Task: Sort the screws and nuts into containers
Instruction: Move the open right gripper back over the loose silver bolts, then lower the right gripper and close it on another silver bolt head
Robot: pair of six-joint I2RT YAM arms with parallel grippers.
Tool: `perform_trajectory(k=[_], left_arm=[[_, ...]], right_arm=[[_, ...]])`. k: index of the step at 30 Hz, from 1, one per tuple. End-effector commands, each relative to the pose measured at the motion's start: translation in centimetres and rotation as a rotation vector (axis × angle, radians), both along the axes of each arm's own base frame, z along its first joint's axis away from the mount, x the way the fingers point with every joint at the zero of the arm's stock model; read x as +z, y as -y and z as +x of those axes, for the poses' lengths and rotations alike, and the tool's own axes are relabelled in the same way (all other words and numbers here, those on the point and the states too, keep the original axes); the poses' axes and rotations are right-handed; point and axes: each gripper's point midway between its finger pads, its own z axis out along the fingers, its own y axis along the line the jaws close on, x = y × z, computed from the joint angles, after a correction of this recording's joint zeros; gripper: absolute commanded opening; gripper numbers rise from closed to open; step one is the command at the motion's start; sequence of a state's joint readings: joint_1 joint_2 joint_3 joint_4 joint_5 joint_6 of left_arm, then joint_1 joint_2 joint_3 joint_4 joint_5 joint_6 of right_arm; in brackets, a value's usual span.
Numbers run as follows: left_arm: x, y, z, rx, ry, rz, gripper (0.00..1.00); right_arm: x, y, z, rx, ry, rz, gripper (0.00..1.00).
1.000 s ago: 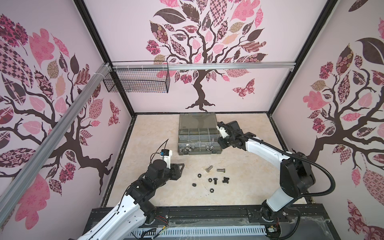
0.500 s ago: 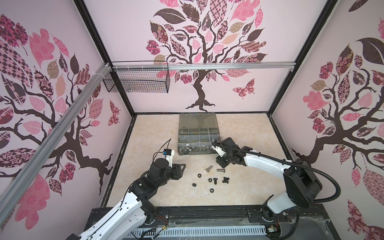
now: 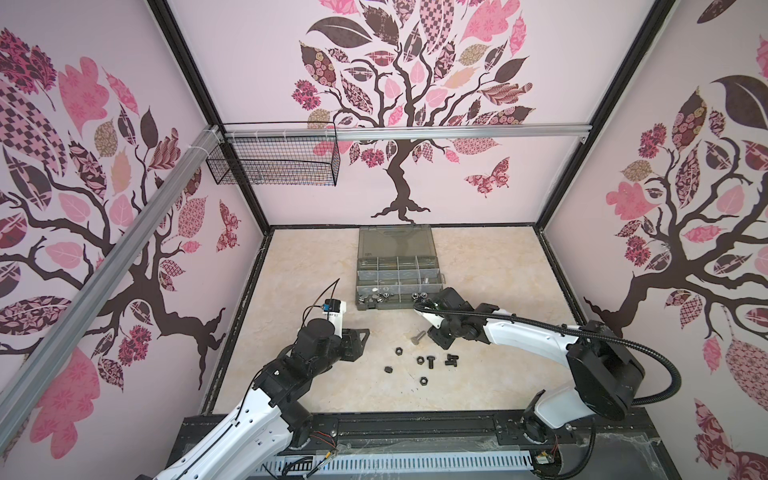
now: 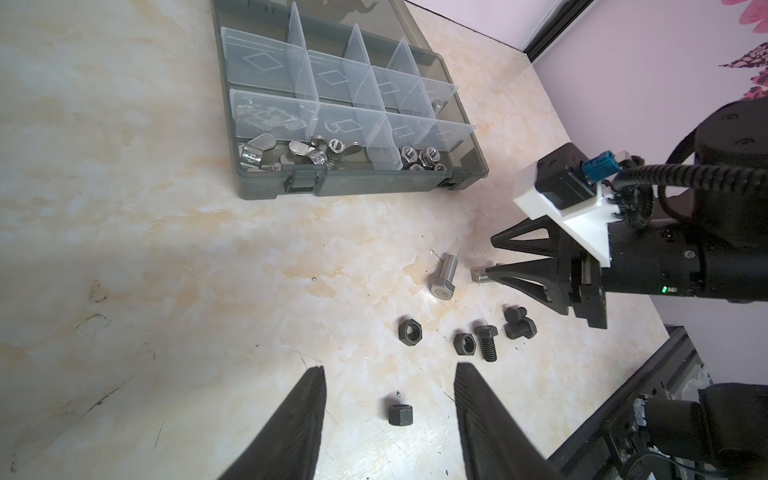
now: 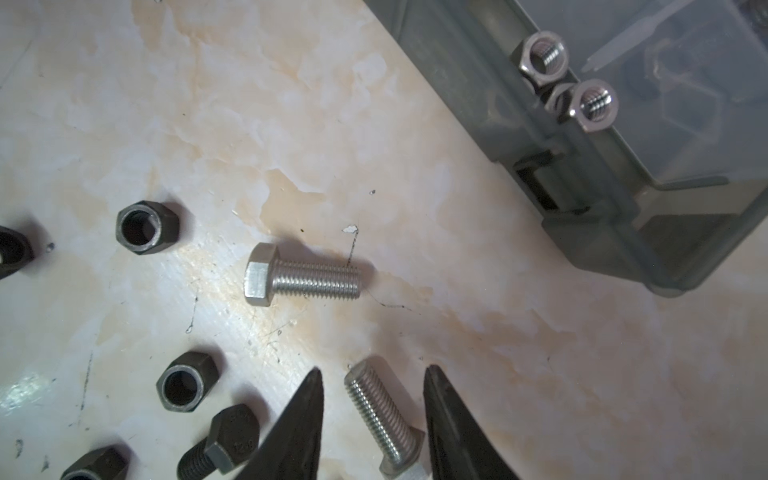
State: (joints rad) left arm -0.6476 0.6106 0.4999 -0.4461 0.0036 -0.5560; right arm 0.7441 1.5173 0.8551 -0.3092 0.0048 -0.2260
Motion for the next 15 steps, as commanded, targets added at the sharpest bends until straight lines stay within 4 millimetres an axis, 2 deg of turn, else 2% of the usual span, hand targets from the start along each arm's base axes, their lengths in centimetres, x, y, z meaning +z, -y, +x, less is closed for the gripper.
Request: perform_trajectory(k=[1, 10, 15], left_arm=[[-0.5, -0.4, -0.2, 0.016, -0.005, 0.004, 0.53], [-0.2, -0.5, -0.2, 0.019, 0.003, 0.000, 0.53], [-0.3, -0.4, -0.1, 0.020, 0.009, -0.008, 0.53]], right_arm=[[0.4, -0.3, 0.2, 0.057, 0.049, -0.047, 0.43], [0.7, -1.9, -0.5, 0.181, 0.088, -0.031, 0.45], [0.2, -2.3, -1.0, 0.254, 0.094, -0.070, 0.47]])
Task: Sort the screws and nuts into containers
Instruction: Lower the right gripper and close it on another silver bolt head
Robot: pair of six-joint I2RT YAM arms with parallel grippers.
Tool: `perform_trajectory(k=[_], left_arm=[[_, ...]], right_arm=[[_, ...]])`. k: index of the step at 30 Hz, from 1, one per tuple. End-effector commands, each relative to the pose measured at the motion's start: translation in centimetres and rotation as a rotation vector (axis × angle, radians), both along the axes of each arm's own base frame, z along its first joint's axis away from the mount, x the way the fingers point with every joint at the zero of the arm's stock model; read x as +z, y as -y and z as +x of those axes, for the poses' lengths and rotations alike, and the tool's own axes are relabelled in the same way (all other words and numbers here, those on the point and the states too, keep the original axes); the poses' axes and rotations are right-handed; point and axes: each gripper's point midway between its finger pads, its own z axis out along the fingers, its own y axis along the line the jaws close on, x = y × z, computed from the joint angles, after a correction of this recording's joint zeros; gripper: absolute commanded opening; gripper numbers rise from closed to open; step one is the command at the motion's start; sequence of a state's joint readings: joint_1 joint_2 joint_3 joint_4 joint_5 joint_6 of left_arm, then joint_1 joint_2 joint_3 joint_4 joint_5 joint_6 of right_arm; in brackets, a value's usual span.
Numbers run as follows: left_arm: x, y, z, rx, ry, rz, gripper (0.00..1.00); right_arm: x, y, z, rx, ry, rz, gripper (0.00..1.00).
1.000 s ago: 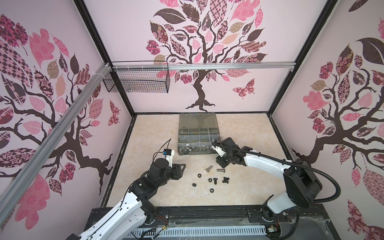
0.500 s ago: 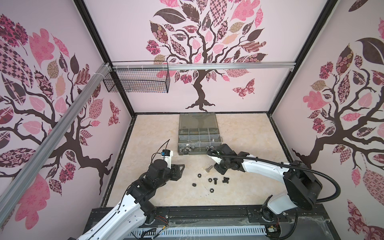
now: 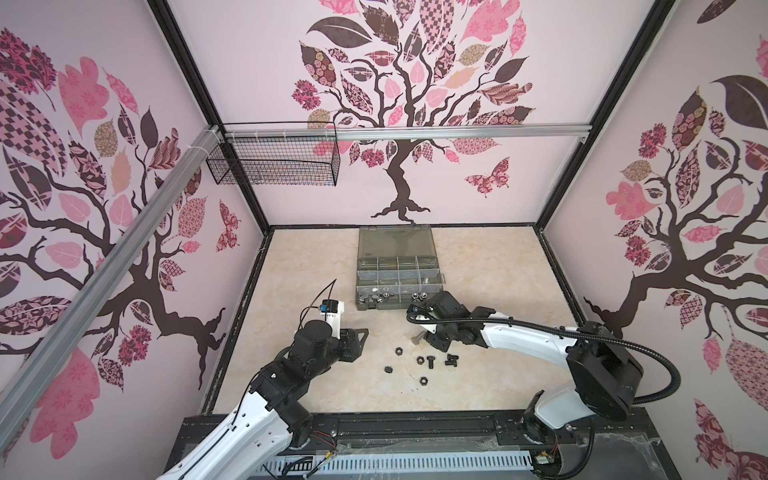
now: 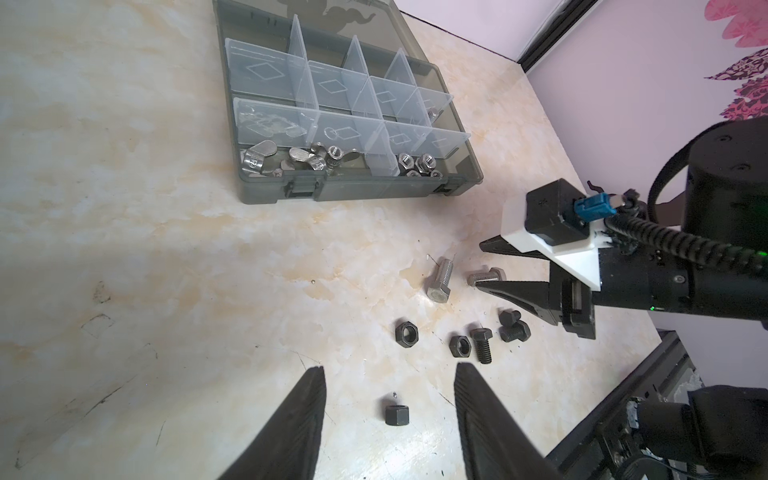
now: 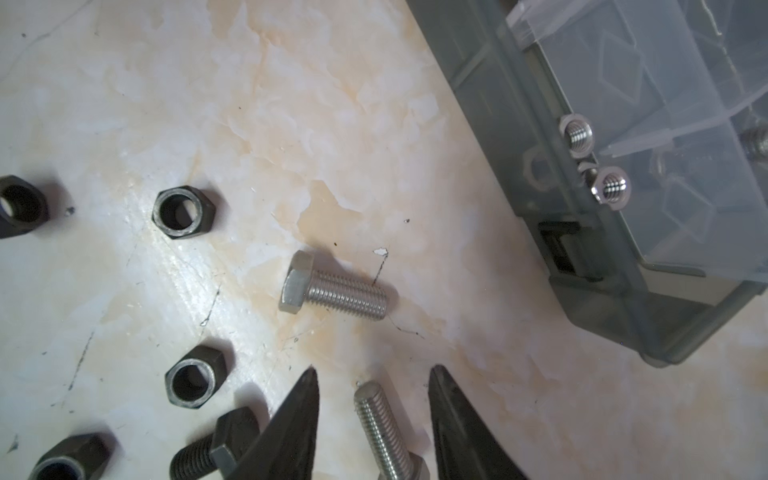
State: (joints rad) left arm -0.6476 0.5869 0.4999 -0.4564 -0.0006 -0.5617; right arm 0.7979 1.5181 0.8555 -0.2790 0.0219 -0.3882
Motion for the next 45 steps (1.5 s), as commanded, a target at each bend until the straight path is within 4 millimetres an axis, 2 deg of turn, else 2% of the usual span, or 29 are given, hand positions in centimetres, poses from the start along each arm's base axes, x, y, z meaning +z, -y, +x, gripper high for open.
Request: perform_trajectory(k=[1, 13, 25, 37, 45], left_arm=[[-0.7, -0.2, 0.1, 0.013, -0.002, 0.006, 0.53], [-0.7, -0.3, 0.0, 0.010, 0.001, 0.003, 0.53], [-1.0, -0.4, -0.1, 0.015, 0.000, 0.011, 0.53], [-1.1, -0.6, -0.1, 0.021, 0.006, 0.016, 0.54], [-1.1, -0.6, 0.0, 0.020, 0.007, 0.016, 0.54]], right_arm=[[-0.3, -0.7, -0.4, 0.078, 0.008, -0.029, 0.47], [-1.8, -1.7, -0.1, 0.150, 0.033, -0.075, 0.54], [-2.4, -3.3, 1.4, 0.149, 0.036, -0.080, 0.55], [-4.3, -4.2, 1.4, 0.149, -0.036, -0.085, 0.49], [-5.4, -4.1, 0.8, 0.132, -0.091, -0.092, 0.38]])
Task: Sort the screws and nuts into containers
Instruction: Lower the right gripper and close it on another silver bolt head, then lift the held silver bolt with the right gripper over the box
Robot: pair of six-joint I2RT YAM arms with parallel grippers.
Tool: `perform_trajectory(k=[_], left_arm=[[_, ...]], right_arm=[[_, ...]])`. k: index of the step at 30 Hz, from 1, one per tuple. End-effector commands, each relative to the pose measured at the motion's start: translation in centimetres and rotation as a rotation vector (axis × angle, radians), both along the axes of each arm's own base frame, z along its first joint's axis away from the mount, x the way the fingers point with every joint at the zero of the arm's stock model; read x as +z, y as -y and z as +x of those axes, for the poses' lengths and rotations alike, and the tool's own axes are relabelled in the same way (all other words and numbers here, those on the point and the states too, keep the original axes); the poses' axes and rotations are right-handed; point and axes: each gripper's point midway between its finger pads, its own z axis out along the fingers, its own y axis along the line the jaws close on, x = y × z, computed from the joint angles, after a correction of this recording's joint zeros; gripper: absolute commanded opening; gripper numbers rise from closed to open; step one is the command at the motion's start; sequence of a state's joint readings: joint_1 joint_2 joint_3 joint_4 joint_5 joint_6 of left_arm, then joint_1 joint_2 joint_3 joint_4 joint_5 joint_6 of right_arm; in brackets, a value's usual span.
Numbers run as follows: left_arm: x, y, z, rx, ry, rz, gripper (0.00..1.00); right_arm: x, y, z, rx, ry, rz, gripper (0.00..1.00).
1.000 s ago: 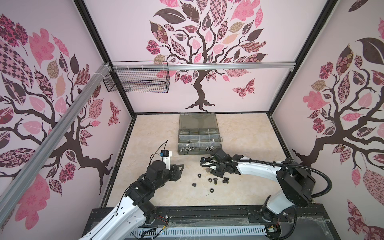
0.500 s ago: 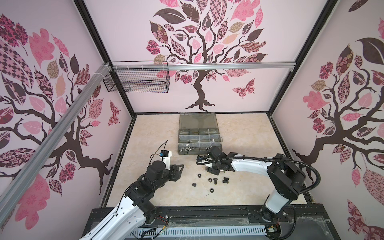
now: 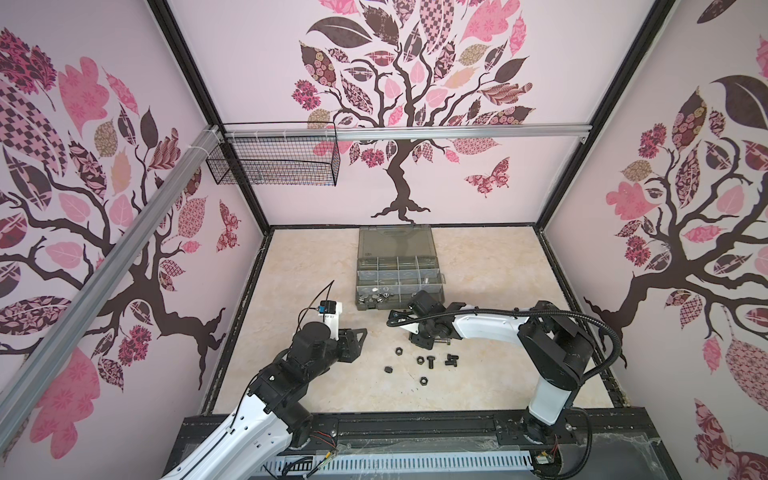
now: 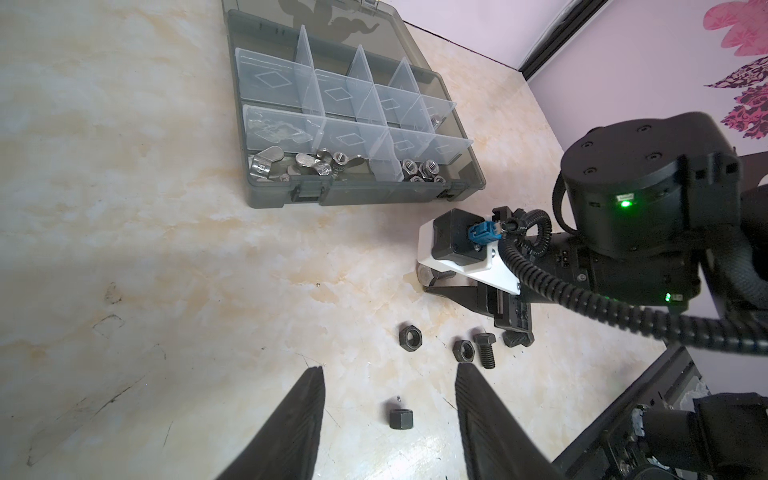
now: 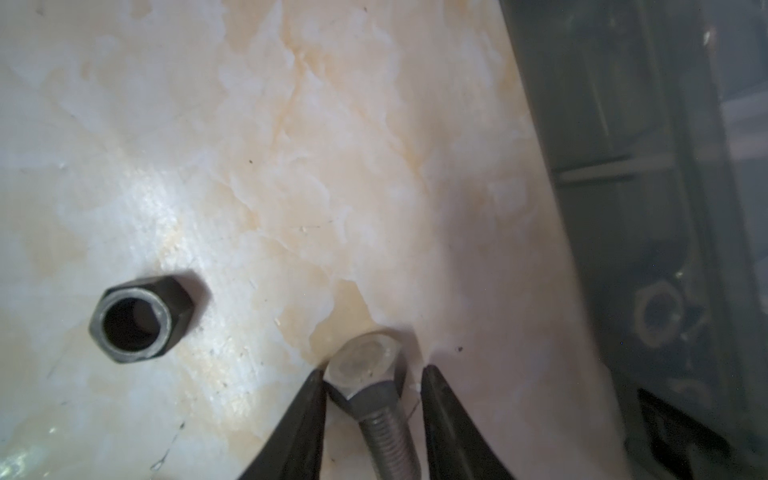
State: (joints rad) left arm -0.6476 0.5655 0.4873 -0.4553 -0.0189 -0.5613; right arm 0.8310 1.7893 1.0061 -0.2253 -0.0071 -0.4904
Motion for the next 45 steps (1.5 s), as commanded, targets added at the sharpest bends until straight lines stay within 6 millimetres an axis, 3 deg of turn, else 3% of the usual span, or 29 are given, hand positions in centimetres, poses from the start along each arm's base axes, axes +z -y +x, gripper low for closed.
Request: perform_trajectory(k=[1, 18, 25, 36, 39, 45], left_arm=[[-1.1, -0.2, 0.0, 0.004, -0.007, 0.016, 0.54], [-0.9, 0.3, 0.5, -0.005, -0.006, 0.023, 0.54], [-1.0, 0.4, 0.4, -0.009, -0.018, 0.015, 0.54], [-0.9, 0.4, 0.4, -0.005, -0.014, 0.015, 0.54], [-0.9, 0.4, 0.4, -0.003, -0.015, 0.013, 0.54], [-0.9, 0.4, 0.5, -0.004, -0.010, 0.016, 0.54]], right_arm=[[-1.5, 0.4, -0.9, -0.009, -0.066, -0.035, 0.37], [-1.3, 2.5, -1.7, -0.070, -0.131, -0.013, 0.39], [-1.6, 2.4, -1.6, -0.072, -0.139, -0.007, 0.26], [-1.2, 2.4, -1.7, -0.084, -0.137, 0.013, 0.16], [0.2, 2.2, -1.2, -0.104, -0.127, 0.058, 0.16], [5.4, 2.0, 1.3, -0.165, -0.079, 0.225, 0.15]])
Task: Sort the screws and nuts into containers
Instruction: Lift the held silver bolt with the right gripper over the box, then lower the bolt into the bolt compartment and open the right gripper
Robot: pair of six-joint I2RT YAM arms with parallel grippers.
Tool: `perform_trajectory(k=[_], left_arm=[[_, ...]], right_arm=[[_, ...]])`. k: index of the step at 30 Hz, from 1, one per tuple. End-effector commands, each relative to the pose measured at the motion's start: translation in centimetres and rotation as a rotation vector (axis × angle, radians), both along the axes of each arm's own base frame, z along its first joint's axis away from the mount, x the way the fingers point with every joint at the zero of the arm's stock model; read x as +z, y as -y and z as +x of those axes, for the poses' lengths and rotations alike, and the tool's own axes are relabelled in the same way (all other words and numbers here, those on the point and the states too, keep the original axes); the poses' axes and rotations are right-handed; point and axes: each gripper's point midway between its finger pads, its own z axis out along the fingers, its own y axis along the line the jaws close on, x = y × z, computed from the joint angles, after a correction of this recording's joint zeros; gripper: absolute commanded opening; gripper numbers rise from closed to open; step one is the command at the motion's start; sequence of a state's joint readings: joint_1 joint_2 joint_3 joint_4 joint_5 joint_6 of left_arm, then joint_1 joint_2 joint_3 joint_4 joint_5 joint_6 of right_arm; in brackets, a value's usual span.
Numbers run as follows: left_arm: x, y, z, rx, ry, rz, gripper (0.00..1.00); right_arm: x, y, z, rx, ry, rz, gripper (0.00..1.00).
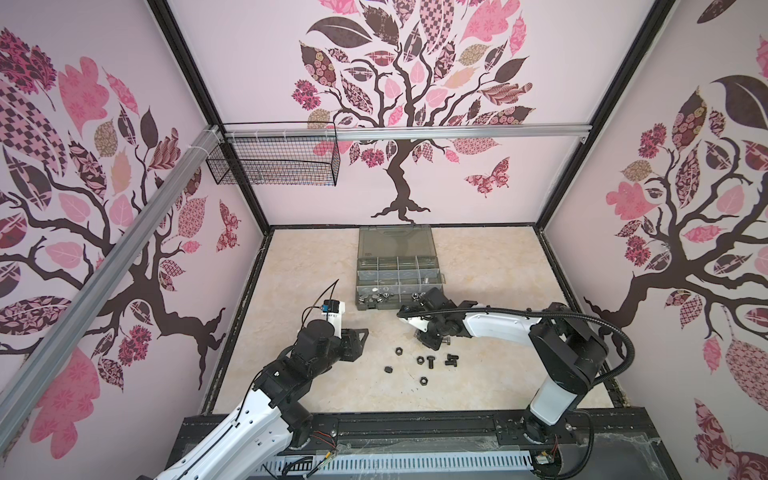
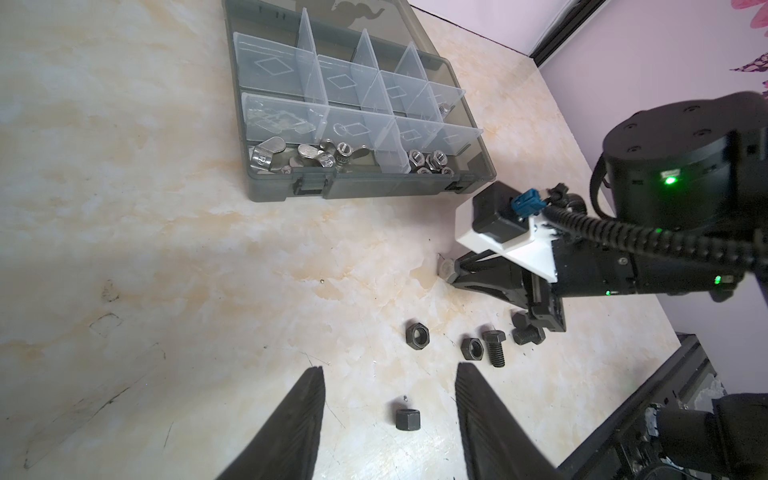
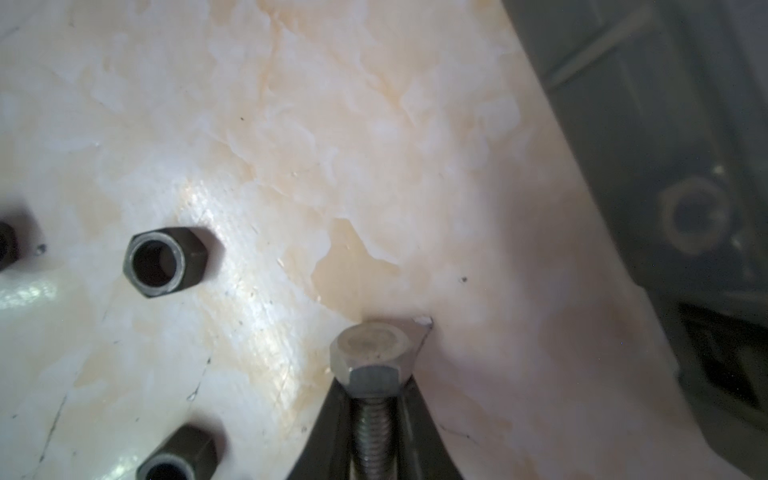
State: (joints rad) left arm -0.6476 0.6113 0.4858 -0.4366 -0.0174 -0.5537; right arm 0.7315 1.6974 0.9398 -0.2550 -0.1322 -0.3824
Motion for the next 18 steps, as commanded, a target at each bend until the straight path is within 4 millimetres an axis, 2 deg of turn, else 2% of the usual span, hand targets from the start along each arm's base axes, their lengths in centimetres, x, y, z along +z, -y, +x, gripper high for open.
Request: perform_trajectory(k=[1, 6, 12, 15, 18], left_arm=[[-0.1, 0.1, 0.2, 0.002, 0.011, -0.007, 0.54], [-0.2, 0.2, 0.3, 0.002, 0.012, -0.018, 0.54], [0.0, 0.3, 0.3, -0.003, 0.016, -0.023, 0.54], [0.0, 0.5, 0.3, -0.007, 0.019, -0.027, 0.54], [0.0, 0.6, 0.4, -0.010, 0.020, -0.033, 0.54]], right_arm=[[5.1, -0.6, 2.1, -0.048, 0.062, 0.127, 0.15], [8.1, -0.4, 4.6, -0.101, 0.118, 0.162, 0.15], [11.6, 1.8, 11.0, -0.284, 0.186, 0.236, 0.15], [12.2, 2.8, 14.2, -0.362, 0.205, 0.238, 0.15], [11.5, 3.6, 16.8, -0.429, 0.195, 0.225, 0.15]])
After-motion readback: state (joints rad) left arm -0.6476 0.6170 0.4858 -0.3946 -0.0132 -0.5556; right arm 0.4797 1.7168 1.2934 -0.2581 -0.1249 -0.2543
